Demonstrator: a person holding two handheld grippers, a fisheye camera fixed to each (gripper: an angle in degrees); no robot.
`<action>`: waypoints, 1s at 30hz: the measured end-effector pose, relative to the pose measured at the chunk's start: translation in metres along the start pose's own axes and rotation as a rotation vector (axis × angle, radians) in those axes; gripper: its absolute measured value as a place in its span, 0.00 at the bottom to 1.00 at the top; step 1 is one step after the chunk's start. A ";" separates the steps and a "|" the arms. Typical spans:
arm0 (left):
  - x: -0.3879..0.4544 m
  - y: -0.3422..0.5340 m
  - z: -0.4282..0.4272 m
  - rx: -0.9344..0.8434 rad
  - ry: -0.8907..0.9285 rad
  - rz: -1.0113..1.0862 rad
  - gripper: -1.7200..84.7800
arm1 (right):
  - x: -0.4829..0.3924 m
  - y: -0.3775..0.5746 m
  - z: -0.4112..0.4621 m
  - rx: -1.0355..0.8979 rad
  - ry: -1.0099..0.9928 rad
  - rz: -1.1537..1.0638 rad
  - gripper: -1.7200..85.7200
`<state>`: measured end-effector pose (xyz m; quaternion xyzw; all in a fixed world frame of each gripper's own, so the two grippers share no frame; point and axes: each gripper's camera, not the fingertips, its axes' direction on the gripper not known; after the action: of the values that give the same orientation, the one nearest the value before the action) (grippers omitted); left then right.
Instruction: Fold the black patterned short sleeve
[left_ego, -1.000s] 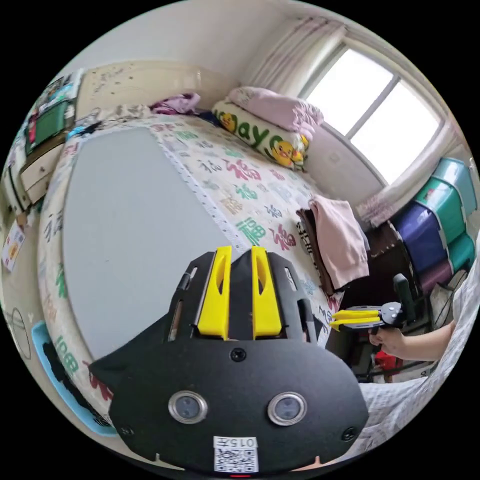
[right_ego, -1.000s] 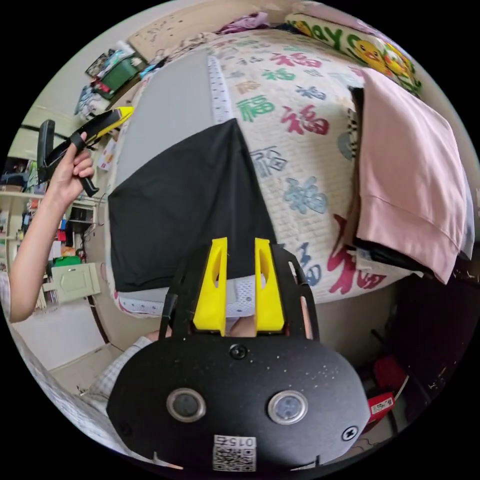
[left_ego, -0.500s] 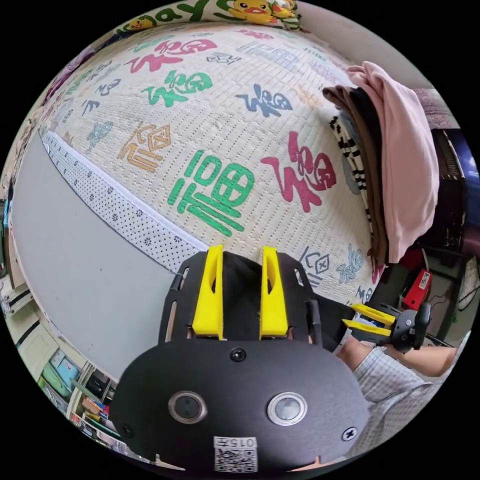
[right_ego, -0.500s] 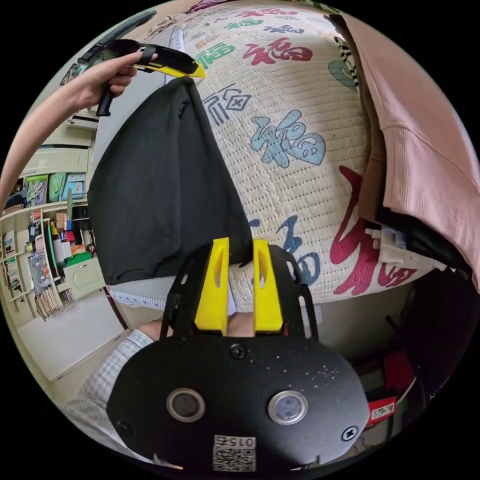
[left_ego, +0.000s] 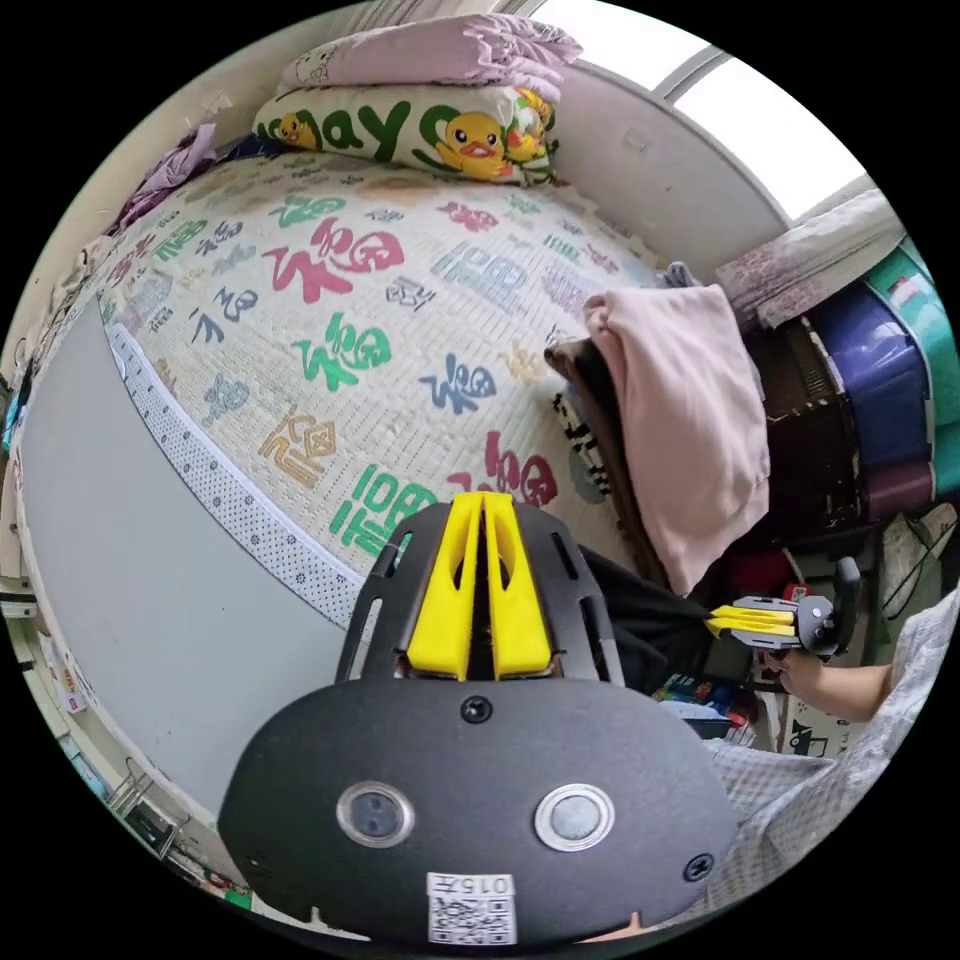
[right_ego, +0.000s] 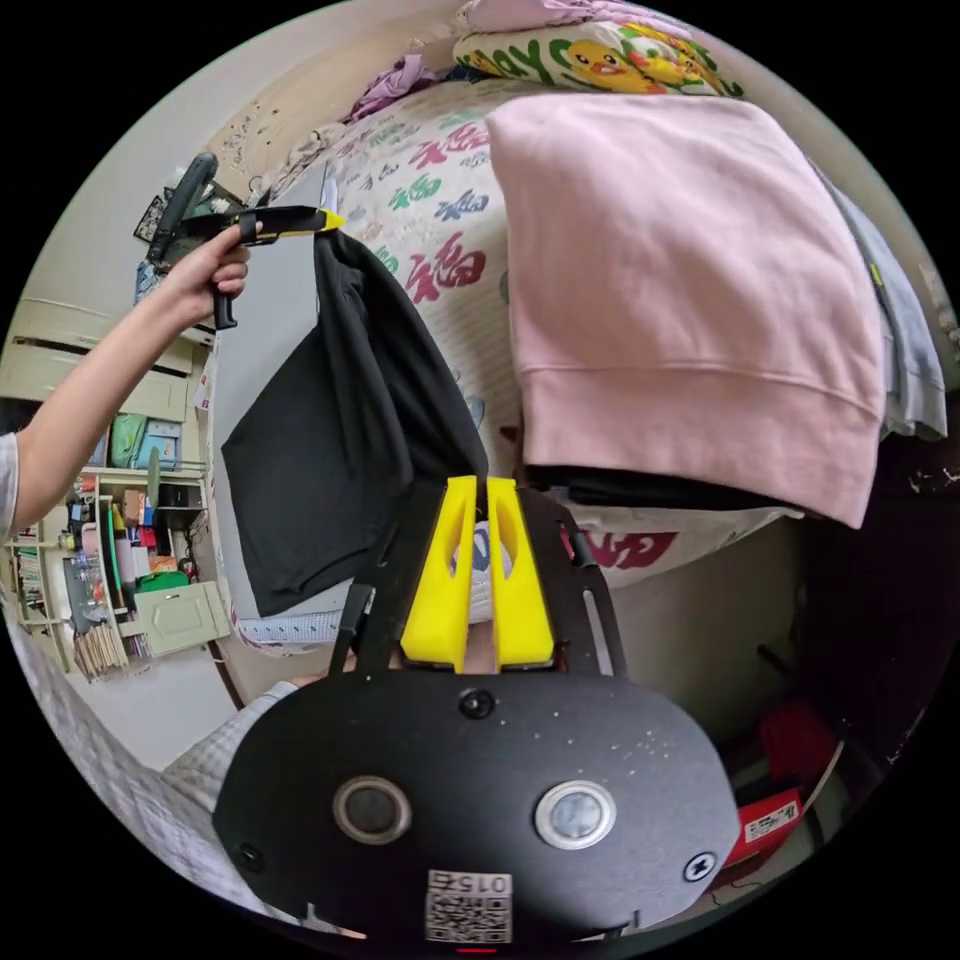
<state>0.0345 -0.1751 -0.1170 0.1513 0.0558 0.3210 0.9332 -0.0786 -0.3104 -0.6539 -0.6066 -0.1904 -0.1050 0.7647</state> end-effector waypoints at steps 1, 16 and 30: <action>-0.002 0.008 -0.017 0.046 0.034 0.000 0.01 | -0.004 0.001 -0.005 0.008 0.002 -0.014 0.03; -0.181 0.293 -0.134 0.177 0.012 -0.539 0.01 | -0.335 0.044 0.146 -0.279 -0.280 -0.614 0.03; -0.233 0.357 -0.144 0.235 0.097 -0.670 0.11 | -0.500 0.012 0.344 -0.493 -0.035 -0.784 0.03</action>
<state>-0.3863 -0.0160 -0.1381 0.2156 0.1829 -0.0046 0.9592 -0.5830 -0.0099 -0.8080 -0.6541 -0.3875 -0.4181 0.4971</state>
